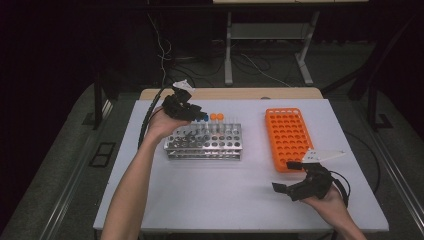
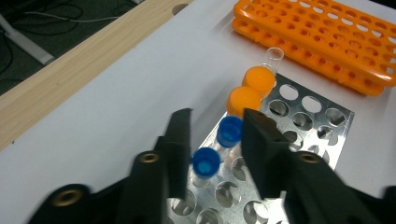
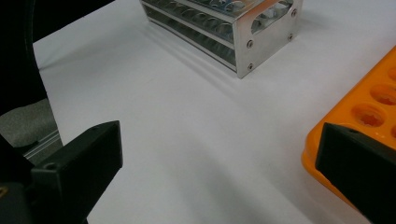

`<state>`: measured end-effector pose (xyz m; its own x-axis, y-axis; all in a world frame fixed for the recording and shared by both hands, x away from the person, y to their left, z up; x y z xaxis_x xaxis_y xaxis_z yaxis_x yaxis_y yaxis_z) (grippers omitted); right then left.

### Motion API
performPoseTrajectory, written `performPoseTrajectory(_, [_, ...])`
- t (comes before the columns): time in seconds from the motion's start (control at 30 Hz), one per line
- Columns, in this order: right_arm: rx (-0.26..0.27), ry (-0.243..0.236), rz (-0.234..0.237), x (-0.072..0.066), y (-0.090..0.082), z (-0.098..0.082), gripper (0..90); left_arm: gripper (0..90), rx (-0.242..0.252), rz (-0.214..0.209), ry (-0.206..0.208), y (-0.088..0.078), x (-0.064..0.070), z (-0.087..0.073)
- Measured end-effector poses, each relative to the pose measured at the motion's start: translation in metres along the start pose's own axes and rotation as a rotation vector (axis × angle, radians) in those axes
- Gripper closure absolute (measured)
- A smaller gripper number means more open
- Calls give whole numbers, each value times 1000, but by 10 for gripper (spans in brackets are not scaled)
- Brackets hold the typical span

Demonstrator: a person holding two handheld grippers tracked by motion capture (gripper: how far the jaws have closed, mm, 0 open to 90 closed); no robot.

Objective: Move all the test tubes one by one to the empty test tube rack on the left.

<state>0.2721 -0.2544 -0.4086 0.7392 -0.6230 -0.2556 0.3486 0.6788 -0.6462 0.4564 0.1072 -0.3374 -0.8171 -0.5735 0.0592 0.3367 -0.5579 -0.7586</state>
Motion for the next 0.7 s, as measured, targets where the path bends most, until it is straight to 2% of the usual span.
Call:
performPoseTrajectory(0.23, [13, 11, -15, 0, -7, -6, 2, 340, 22, -15, -58, -13, 6, -3])
performPoseTrajectory(0.3, [17, 19, -17, 1, -9, -9, 2, 282, 41, -32, -70, -19, 10, -6])
performPoseTrajectory(0.5, [20, 34, -22, 2, -12, -15, 2, 123, 98, -69, -71, -35, 31, -21])
performPoseTrajectory(0.7, [19, 40, -20, 2, -11, -17, 2, 13, 136, -70, -71, -42, 55, -45])
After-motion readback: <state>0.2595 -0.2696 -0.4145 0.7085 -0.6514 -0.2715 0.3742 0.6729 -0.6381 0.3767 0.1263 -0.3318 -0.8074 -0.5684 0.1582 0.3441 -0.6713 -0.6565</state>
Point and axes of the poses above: each handheld gripper's, and its own axes: y roughly forward along the jaws, z roughly out of its top, x roughly to its right, the point moved 2 cm from there along y, roughly forward along the jaws, and after that the axes turned 6 degrees about -x, right-handed, at the moved point
